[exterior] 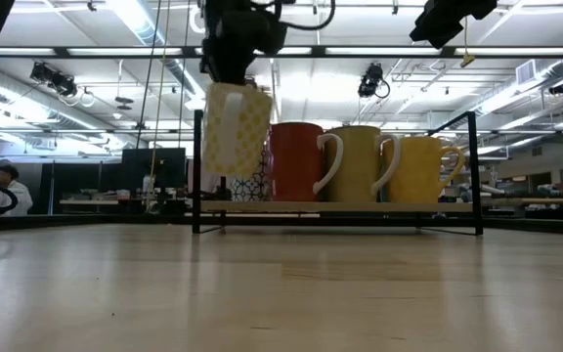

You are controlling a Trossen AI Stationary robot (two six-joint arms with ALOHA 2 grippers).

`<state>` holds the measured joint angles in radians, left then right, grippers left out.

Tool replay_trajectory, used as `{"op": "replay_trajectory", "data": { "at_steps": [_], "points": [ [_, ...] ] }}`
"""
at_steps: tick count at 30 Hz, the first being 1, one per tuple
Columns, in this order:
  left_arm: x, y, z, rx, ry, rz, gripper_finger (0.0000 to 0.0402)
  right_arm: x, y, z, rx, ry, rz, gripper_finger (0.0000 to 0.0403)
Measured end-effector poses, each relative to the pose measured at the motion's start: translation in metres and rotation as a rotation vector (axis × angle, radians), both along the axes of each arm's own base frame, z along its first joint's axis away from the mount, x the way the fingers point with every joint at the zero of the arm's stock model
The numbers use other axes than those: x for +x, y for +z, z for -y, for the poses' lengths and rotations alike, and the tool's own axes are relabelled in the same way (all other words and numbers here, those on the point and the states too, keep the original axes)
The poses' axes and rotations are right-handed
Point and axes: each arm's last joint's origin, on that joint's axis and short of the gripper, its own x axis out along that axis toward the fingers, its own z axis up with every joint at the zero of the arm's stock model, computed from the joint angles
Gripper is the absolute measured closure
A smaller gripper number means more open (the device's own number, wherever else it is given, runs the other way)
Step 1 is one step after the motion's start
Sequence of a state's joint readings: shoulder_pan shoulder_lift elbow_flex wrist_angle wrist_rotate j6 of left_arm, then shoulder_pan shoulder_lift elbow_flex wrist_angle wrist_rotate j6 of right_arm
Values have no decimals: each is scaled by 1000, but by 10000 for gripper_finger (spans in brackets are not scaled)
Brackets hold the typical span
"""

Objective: Place coffee mugs
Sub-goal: Put the patterned yellow mug on the shelf

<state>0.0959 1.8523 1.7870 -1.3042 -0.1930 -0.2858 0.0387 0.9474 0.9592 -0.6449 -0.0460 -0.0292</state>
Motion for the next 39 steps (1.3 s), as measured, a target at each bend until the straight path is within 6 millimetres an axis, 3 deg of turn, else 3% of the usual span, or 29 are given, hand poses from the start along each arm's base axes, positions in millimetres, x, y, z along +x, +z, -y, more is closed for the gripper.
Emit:
{"op": "replay_trajectory", "data": {
  "at_steps": [8,17,39],
  "points": [
    [-8,0,-41,6,129,-5,375,0,0,0,0,0,0,267],
    [-15,0,-70,0,258,7,375,0,0,0,0,0,-1,267],
    [-19,0,-78,46,528,55,374,0,0,0,0,0,0,267]
  ]
}}
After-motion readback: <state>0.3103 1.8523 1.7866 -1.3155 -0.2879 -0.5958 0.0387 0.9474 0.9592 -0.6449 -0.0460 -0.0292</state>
